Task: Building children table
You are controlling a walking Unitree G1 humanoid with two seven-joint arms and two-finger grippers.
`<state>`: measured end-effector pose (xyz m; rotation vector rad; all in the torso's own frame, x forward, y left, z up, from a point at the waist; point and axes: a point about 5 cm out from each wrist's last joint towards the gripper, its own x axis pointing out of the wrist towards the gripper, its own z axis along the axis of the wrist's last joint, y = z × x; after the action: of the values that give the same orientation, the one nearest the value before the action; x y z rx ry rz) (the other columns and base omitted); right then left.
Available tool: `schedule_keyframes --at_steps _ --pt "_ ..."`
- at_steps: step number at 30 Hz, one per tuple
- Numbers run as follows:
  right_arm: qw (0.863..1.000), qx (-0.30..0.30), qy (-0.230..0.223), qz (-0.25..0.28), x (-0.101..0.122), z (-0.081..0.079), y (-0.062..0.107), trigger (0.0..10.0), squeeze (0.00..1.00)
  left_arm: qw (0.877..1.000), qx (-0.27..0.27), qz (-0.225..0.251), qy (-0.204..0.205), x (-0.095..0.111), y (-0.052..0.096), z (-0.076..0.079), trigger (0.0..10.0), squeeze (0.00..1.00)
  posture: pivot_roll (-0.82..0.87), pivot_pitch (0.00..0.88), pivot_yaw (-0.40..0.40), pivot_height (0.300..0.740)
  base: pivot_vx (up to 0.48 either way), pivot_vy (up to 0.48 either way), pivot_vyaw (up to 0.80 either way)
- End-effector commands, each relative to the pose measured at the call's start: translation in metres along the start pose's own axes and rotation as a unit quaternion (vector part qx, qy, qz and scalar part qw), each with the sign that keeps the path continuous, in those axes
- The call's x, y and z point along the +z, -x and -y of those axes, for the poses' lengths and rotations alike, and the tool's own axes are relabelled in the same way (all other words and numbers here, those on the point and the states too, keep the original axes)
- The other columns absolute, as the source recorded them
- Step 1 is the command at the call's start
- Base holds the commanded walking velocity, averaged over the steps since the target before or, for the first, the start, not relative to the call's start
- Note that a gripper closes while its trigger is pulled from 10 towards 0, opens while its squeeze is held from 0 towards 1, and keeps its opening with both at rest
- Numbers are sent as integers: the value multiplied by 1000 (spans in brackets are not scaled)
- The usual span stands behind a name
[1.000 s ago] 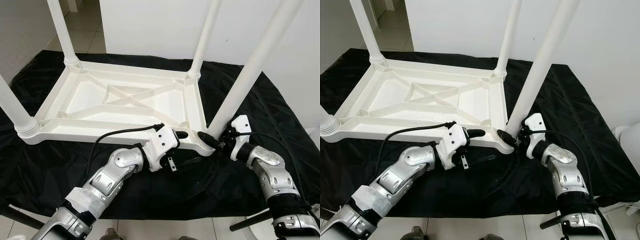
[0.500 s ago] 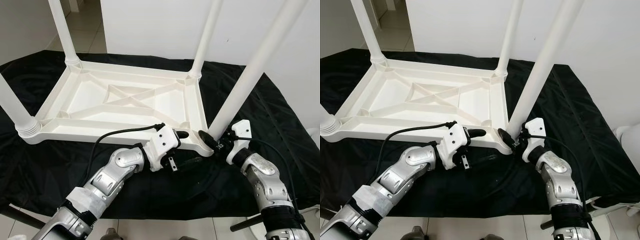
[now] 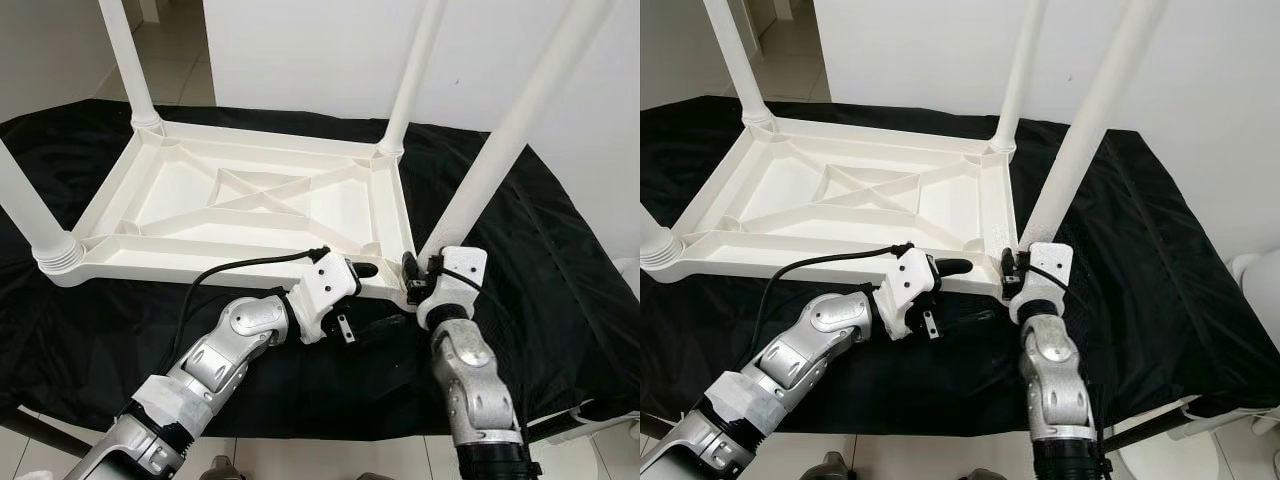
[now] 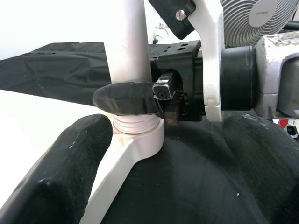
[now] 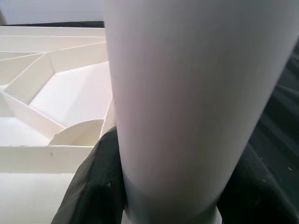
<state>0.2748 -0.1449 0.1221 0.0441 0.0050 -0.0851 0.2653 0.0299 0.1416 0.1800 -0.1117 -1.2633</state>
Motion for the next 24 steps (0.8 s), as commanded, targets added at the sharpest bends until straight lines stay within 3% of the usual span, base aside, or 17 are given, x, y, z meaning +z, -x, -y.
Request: schedule_keyframes --at_steps 1,6,8,9,14,15,21,22,24 --pt "999 -36 -2 -36 -11 -11 6 0 0 997 -73 2 -3 1 -1 10 10000 0 47 0 -79 740 0 0 0" --pt "999 -40 -8 -35 -9 -14 6 0 0 997 -74 2 -3 1 -1 10 10000 0 47 0 -77 740 0 0 0" --pt "998 -49 -2 -37 -9 -8 6 3608 0 997 -77 1 -3 0 0 10 10000 0 47 0 -75 740 0 0 0" --pt "998 -55 3 -37 -9 -5 6 10000 0 997 -78 0 -4 0 0 10 10000 0 47 0 -76 740 0 0 0" --pt "998 -55 10 -30 -8 1 6 10000 0 997 -77 -1 -5 0 0 9 10000 0 47 0 -75 740 0 0 0" --pt "999 -47 3 -25 -7 6 6 10000 1000 997 -77 -1 -5 0 0 9 10000 0 47 0 -77 740 0 0 0" --pt "1000 5 4 -8 -4 22 8 10000 1000 997 -76 0 -5 1 0 9 10000 0 45 0 -78 740 0 0 0" --pt "1000 29 12 -4 -2 29 7 10000 0 997 -75 1 -5 1 0 9 10000 0 44 0 -77 740 0 0 0" --pt "998 54 22 -1 -1 37 6 10000 0 997 -75 1 -6 1 -1 9 10000 0 43 0 -76 740 0 0 0"
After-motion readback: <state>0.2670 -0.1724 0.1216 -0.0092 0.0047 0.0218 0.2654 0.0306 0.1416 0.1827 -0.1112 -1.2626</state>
